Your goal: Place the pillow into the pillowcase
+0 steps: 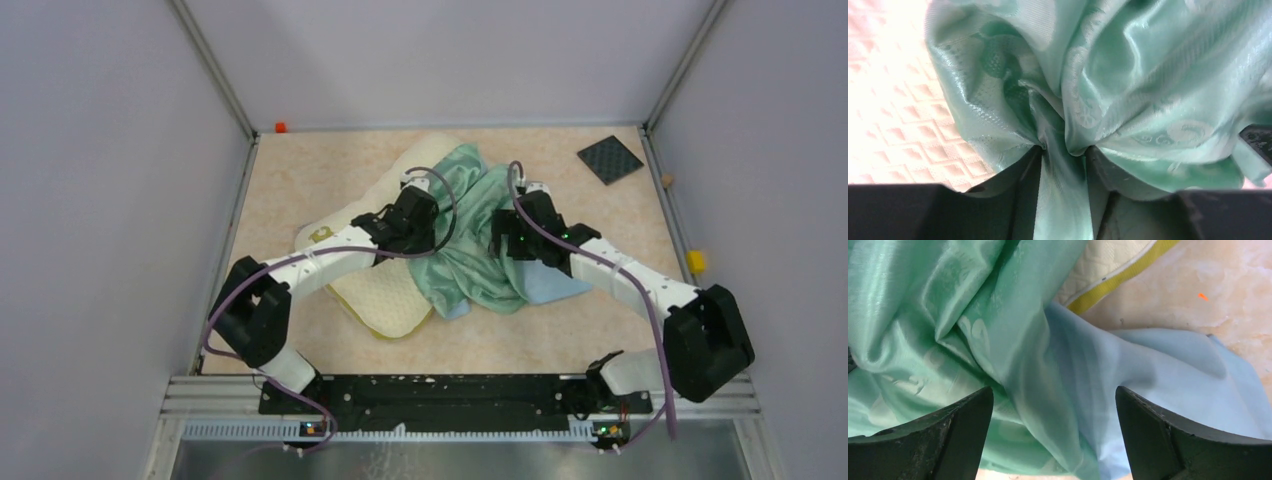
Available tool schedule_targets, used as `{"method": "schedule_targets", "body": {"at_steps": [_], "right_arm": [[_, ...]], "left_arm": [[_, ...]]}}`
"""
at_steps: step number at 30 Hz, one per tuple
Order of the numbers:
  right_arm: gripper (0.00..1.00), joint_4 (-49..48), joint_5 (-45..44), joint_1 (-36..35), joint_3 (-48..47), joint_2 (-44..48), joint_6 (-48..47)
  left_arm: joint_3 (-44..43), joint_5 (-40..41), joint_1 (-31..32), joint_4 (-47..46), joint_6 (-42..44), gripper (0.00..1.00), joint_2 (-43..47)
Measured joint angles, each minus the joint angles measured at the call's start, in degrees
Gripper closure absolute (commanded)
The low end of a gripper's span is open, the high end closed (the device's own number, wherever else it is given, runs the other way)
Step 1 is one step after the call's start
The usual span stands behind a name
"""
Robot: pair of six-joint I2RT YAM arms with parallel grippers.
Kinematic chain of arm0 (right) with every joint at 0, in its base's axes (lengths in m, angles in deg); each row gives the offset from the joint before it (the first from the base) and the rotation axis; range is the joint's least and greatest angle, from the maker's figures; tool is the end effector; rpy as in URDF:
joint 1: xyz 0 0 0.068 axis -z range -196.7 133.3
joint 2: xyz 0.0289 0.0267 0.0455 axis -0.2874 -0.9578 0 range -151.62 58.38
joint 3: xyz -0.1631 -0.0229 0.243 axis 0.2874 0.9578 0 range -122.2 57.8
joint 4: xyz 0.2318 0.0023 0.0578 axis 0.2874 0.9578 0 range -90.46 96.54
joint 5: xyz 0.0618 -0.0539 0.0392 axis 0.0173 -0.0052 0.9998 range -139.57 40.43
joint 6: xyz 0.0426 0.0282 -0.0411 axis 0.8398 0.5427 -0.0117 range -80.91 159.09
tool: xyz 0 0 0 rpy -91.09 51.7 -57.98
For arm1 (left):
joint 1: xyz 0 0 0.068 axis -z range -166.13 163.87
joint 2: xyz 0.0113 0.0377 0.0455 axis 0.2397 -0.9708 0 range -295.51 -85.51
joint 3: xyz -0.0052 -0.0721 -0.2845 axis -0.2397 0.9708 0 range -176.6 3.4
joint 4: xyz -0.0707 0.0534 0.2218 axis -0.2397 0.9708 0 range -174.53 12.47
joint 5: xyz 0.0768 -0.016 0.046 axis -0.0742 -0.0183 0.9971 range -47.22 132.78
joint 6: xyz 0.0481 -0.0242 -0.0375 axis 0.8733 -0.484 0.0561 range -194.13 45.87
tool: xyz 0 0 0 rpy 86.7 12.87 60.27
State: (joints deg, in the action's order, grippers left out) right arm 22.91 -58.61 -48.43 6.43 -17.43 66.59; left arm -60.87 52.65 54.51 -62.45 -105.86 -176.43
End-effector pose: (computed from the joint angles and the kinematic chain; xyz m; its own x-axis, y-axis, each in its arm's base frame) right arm 0.2252 0.1297 0.2610 -0.7573 0.0680 -0.6495 -0.0900 0.9742 0.2070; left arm 0.2570 -0.2089 0.2596 -0.7774 -0.0156 -0.6288 0.1728 0.9559 -0.2374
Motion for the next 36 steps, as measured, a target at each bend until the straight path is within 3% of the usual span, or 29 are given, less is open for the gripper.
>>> {"method": "schedule_targets", "body": {"at_steps": [1,3,5,6,10,14,20,22,23,25,27,29,32,36], "right_arm": [[0.25,-1.0,-0.1,0.0,0.0,-1.0,0.1],[0.58,-2.0,-0.1,0.2,-0.1,-2.4,0.1],[0.95,-2.1,-0.5,0.3,-0.5,-3.4,0.0],[1.0,-1.3,-1.1,0.5,-1.4,-3.7,0.1],[1.0,3.4,-4.8,2.8,-7.2,-3.7,0.2],[1.0,9.4,-9.9,10.0,-13.7,-1.4,0.0],[1.0,17.4,-16.3,26.9,-20.2,2.8,-0.9],[1.0,19.3,-16.9,30.0,-21.6,2.6,-0.8],[0.94,20.3,-17.0,30.8,-22.2,2.4,-0.8],[0.65,21.6,-16.9,31.3,-23.6,1.5,-0.7],[0.43,21.8,-16.7,30.9,-24.8,0.5,-0.7],[0.34,21.9,-16.8,29.8,-24.9,0.5,-0.4],[0.3,22.1,-16.8,26.6,-24.9,0.5,-0.7],[0.25,22.0,-16.4,20.0,-24.9,1.3,-1.0]], "left_arm": [[-0.2,0.7,0.0,0.0,0.1,0.82,-0.1],[-0.4,1.9,0.0,-0.1,0.0,0.99,-0.1],[-0.7,2.8,0.0,0.0,0.8,1.0,-0.1],[-0.9,3.1,0.0,0.2,1.5,1.0,-0.1],[-1.6,2.3,0.0,0.9,5.2,1.0,0.9],[-4.0,-0.7,1.6,2.4,10.1,1.0,3.4],[-13.2,-9.2,12.9,1.7,15.8,1.0,3.6],[-15.4,-13.0,16.8,-0.3,16.1,0.84,2.8],[-15.9,-14.1,17.9,-1.0,15.9,0.77,2.5],[-16.1,-14.8,18.7,-0.4,15.0,0.43,1.9],[-16.1,-12.6,18.3,1.5,13.4,0.3,1.2],[-15.8,-10.0,16.9,3.5,11.9,0.12,1.0],[-15.0,-5.7,14.7,5.0,9.3,0.02,1.5],[-11.1,-1.5,9.3,6.3,5.0,0.01,5.3]]}}
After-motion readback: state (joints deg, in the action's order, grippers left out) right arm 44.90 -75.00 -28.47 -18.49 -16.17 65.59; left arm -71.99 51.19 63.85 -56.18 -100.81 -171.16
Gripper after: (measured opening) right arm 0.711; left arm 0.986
